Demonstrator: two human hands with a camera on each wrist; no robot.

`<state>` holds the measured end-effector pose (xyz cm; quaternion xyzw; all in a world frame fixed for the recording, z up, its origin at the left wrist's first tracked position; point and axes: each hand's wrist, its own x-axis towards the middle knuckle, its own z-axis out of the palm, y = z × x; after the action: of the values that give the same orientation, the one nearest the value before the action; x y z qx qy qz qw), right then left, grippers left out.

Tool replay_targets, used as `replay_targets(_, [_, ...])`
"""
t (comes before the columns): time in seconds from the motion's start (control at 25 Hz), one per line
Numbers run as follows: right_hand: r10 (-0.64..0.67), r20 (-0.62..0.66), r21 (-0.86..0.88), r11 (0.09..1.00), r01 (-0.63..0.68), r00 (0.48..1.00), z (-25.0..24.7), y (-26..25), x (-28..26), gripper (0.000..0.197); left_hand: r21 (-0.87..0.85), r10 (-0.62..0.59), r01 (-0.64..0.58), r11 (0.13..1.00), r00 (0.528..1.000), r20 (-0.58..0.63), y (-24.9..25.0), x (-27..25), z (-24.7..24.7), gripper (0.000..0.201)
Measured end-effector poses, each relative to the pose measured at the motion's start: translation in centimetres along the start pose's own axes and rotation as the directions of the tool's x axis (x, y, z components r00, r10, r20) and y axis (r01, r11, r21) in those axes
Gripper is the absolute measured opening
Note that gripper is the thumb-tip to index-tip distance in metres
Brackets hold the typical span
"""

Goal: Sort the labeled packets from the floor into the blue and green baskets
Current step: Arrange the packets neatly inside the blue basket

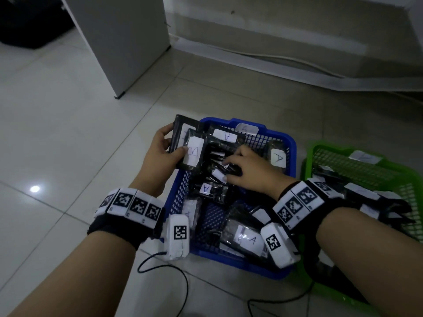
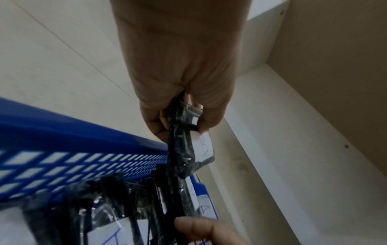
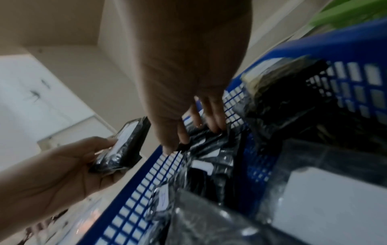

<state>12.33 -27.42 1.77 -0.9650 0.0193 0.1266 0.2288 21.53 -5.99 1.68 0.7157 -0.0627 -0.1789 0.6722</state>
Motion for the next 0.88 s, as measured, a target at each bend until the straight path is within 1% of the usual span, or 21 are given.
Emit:
replay_targets(0.04, [0.048, 0.109, 0.009, 0.999, -0.049, 0.993, 0.2, -0.4, 0.2, 0.066, -0.023, -0.010, 0.010, 1.000, 1.000, -0.011, -0.3, -0.4, -0.6, 0.055])
replay_targets(0.08, [0.089, 0.207, -0.010, 0.996, -0.089, 0.974, 0.7, -0.7, 0.6, 0.079, -0.043, -0.022, 0.022, 0.999, 1.000, -0.015, -0.7, -0.8, -1.2, 0.054])
replay_targets(0.12, [0.124, 0.268, -0.047, 0.992, -0.116, 0.955, 1.1, -1.0, 1.2, 0.090, -0.055, -0.037, 0.036, 0.998, 0.999, -0.015, -1.1, -1.1, -1.8, 0.054])
replay_targets(0.2, [0.175, 0.311, -0.139, 0.981, -0.138, 0.934, 2.1, -1.2, 2.1, 0.105, -0.070, -0.071, 0.071, 0.995, 0.997, -0.004, -1.9, -1.6, -2.6, 0.053])
replay_targets(0.28, [0.176, 0.305, -0.187, 0.975, -0.123, 0.936, 2.7, -1.5, 2.6, 0.104, -0.088, -0.099, 0.100, 0.991, 0.995, 0.020, -2.4, -1.7, -3.0, 0.053])
replay_targets(0.36, [0.173, 0.311, -0.177, 0.977, -0.122, 0.935, 2.9, -1.5, 3.0, 0.100, -0.109, -0.115, 0.119, 0.987, 0.992, 0.043, -2.6, -1.5, -3.0, 0.052])
replay_targets(0.48, [0.173, 0.369, -0.146, 0.981, -0.126, 0.913, 2.5, -0.9, 3.3, 0.105, -0.158, -0.123, 0.128, 0.979, 0.991, 0.044, -2.8, -1.1, -2.9, 0.052])
replay_targets(0.56, [0.164, 0.363, -0.044, 0.986, -0.159, 0.917, 2.6, -1.0, 3.3, 0.104, -0.174, -0.128, 0.133, 0.976, 0.991, 0.036, -2.9, -1.2, -2.7, 0.052])
replay_targets(0.64, [0.135, 0.348, 0.114, 0.976, -0.185, 0.928, 3.0, -1.4, 3.1, 0.094, -0.176, -0.121, 0.124, 0.977, 0.992, 0.029, -2.9, -1.3, -2.5, 0.051])
replay_targets(0.76, [0.103, 0.342, 0.238, 0.952, -0.192, 0.934, 3.4, -1.5, 2.7, 0.089, -0.174, -0.108, 0.110, 0.979, 0.994, 0.020, -2.9, -1.4, -2.5, 0.051])
replay_targets(0.84, [0.124, 0.380, 0.327, 0.909, -0.259, 0.917, 2.8, -1.1, 2.8, 0.088, -0.169, -0.109, 0.111, 0.979, 0.994, 0.020, -2.8, -1.3, -2.5, 0.052])
replay_targets(0.88, [0.132, 0.425, 0.371, 0.877, -0.306, 0.895, 2.6, -1.0, 2.9, 0.088, -0.167, -0.111, 0.113, 0.979, 0.994, 0.021, -2.8, -1.4, -2.5, 0.053])
